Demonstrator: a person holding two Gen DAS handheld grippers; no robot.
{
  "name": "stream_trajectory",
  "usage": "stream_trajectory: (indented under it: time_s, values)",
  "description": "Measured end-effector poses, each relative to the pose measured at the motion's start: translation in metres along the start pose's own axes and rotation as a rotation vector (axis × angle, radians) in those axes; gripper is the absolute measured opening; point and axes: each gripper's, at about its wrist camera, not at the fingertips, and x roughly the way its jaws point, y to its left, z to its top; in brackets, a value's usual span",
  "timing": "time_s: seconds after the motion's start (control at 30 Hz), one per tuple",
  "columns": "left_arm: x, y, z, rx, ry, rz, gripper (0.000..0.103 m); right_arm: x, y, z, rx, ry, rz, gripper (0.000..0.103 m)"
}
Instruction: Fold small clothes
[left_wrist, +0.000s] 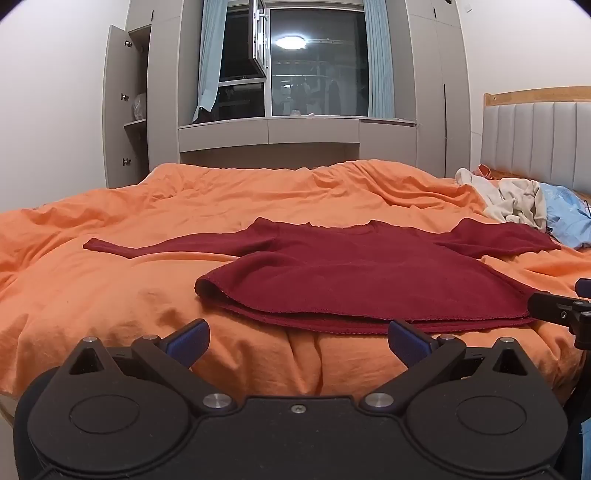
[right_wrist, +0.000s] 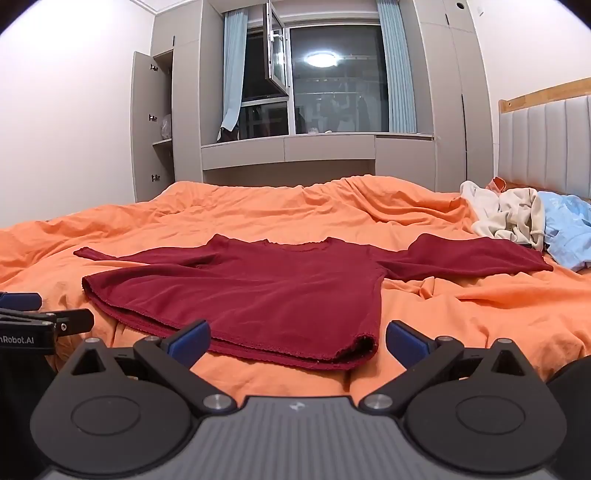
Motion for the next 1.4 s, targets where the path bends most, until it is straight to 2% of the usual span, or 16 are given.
stream_trajectory:
  time_s: [0.3, 1.4]
  values:
    - [0.0, 0.0004, -0.0002, 0.001, 0.001, -0.004, 0.102, -0.0031, -0.0093, -0.0025, 0.01, -0.01, 0.003, 0.103]
    - [0.0004, 0.0035, -0.0005, 0.001, 0.006, 0.0, 0.102, -0.0011, -0.0063, -0.0057, 0.015, -0.004, 0.002, 0.103]
